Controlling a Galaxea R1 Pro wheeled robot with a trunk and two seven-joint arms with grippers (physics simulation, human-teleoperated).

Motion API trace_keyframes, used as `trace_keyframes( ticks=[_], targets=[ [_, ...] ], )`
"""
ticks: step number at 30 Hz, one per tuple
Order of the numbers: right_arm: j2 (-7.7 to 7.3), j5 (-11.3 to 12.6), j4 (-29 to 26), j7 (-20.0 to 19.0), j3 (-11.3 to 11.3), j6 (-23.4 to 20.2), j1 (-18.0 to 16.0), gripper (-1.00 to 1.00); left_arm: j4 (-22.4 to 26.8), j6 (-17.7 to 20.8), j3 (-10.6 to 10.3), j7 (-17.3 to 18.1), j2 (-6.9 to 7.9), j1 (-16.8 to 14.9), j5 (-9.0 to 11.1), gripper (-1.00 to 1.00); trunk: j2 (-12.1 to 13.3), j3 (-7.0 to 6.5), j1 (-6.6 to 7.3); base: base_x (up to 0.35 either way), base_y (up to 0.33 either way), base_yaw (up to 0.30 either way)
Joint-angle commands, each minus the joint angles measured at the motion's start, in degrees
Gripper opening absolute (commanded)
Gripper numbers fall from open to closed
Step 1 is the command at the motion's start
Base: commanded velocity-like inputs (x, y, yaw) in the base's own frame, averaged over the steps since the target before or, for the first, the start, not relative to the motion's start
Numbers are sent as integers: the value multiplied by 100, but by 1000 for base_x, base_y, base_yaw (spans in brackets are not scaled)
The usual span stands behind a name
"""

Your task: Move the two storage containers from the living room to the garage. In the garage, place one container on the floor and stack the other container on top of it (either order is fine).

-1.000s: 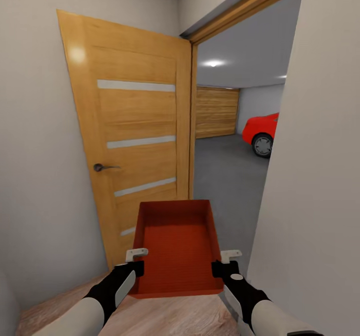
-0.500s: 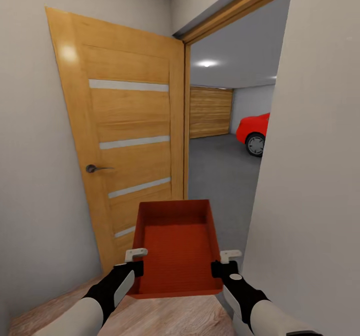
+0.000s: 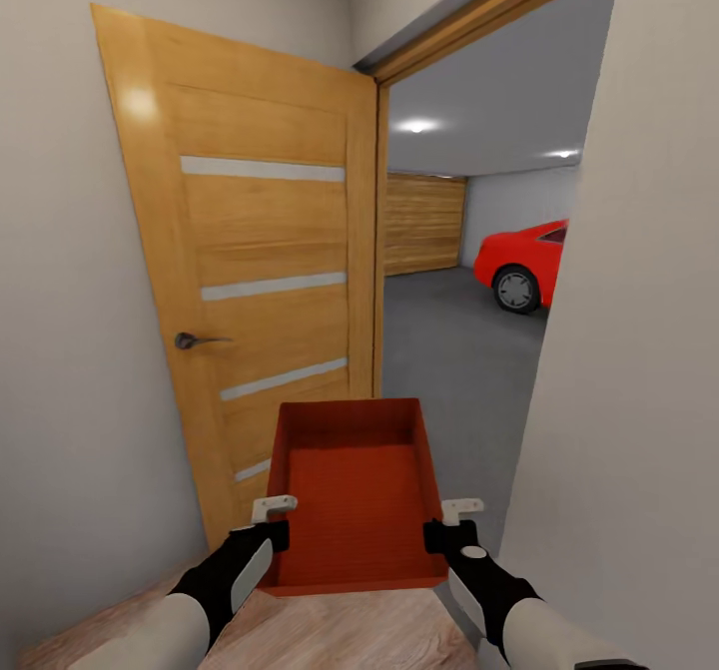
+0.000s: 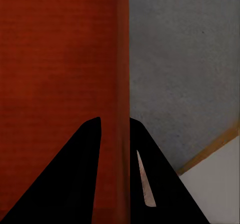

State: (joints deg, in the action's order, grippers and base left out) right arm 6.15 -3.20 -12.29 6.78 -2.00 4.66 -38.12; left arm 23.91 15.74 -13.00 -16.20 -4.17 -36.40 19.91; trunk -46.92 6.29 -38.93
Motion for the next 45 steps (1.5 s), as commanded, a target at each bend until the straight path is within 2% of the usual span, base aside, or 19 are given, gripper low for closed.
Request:
trace_keyframes(
  ticks=[1, 45],
  targets=[
    [-77, -22, 16, 177, 103, 18, -3, -100, 26, -169, 368, -164, 324, -7, -145, -100, -7, 9, -4, 224, 226, -69],
    [-70, -22, 16, 174, 103, 9, -3, -100, 35, -177, 368, -167, 325, -7, -154, -100, -7, 9, -4, 202, 176, -235]
  ],
)
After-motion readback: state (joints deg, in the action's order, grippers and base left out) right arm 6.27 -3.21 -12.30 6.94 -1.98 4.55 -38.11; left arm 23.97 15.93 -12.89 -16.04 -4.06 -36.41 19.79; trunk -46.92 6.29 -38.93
